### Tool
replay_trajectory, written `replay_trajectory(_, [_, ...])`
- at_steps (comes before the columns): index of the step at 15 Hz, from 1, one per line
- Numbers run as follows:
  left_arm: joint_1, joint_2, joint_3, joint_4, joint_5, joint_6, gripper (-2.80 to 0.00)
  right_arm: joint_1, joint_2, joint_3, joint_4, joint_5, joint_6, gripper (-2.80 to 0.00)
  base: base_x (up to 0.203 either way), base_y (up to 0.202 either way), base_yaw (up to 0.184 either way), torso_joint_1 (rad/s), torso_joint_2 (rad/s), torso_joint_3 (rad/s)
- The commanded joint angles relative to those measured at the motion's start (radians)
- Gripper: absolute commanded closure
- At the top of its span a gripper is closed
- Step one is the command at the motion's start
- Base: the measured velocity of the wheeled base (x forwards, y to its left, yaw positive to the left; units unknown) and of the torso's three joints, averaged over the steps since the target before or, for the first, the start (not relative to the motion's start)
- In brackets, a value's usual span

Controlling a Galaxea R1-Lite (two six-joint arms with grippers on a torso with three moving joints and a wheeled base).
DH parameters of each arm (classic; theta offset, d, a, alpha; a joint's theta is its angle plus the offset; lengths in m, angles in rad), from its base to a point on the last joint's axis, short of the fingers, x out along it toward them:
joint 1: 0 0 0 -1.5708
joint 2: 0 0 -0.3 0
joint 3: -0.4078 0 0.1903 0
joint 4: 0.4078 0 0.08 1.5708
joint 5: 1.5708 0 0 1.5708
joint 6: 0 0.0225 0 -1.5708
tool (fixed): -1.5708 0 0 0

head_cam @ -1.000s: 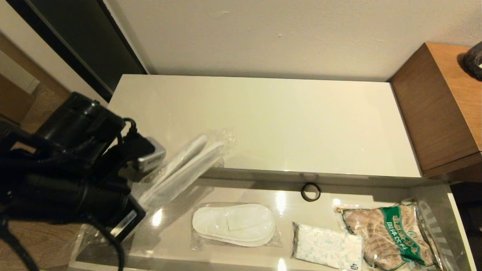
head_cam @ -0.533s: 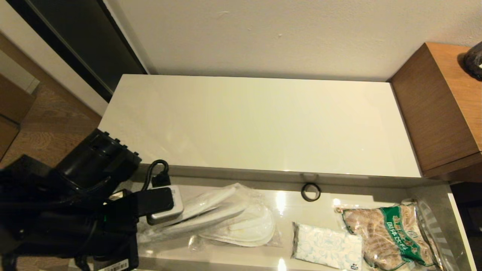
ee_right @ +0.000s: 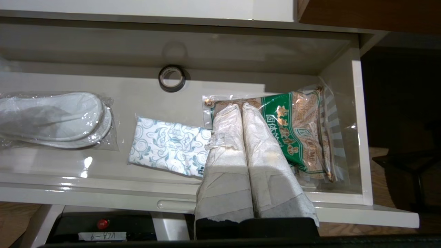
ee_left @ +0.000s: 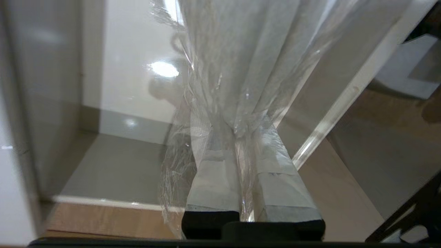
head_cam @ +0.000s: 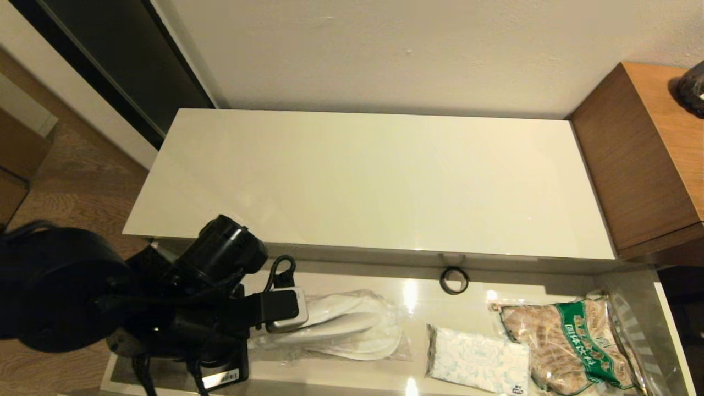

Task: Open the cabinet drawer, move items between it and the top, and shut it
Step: Put the disposable slippers in the drawer, then take out the tissue from the drawer

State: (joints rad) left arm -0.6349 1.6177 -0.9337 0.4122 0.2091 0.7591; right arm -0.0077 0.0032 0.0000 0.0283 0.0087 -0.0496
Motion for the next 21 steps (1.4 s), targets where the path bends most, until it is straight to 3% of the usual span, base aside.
replay_trajectory(1, [0.010,0.083,0.020,-0.036,0.002,0.005,0.00,0.000,0.001,0.002,0.001,0.001,-0.001,0.00,0.000,0.000,0.000,0.000,0.00,0.000])
replay_trajectory(4, [0.036,0.172,0.089,-0.248,0.007,0.013,0.00,0.000,0.001,0.002,0.000,0.001,0.000,0.00,0.000,0.000,0.000,0.000,0.00,0.000])
replay_trajectory(9, [0.074,0.248,0.086,-0.359,0.047,0.048,0.00,0.000,0.000,0.002,0.001,0.001,0.000,0.00,0.000,0.000,0.000,0.000,0.00,0.000])
replay_trajectory(10, [0.078,0.258,0.099,-0.387,0.060,0.062,-0.30,0.000,0.000,0.002,0.000,0.001,-0.001,0.00,0.000,0.000,0.000,0.000,0.00,0.000])
replay_trajectory(11, [0.078,0.264,0.109,-0.411,0.063,0.066,-2.80,0.000,0.000,0.002,0.000,0.001,-0.001,0.00,0.000,0.000,0.000,0.000,0.00,0.000])
replay_trajectory(16, [0.083,0.226,0.108,-0.427,0.055,0.045,-2.80,0.000,0.001,0.002,-0.001,0.001,-0.001,0.00,0.000,0.000,0.000,0.000,0.00,0.000])
replay_trajectory(18, [0.085,0.136,0.090,-0.410,0.049,0.001,-2.80,0.000,0.000,0.002,-0.001,0.001,-0.007,0.00,0.000,0.000,0.000,0.000,0.00,0.000])
replay_trajectory(21, [0.092,-0.104,0.005,-0.232,0.043,-0.114,-2.80,0.000,0.000,0.002,0.001,-0.001,-0.001,0.00,0.000,0.000,0.000,0.000,0.00,0.000])
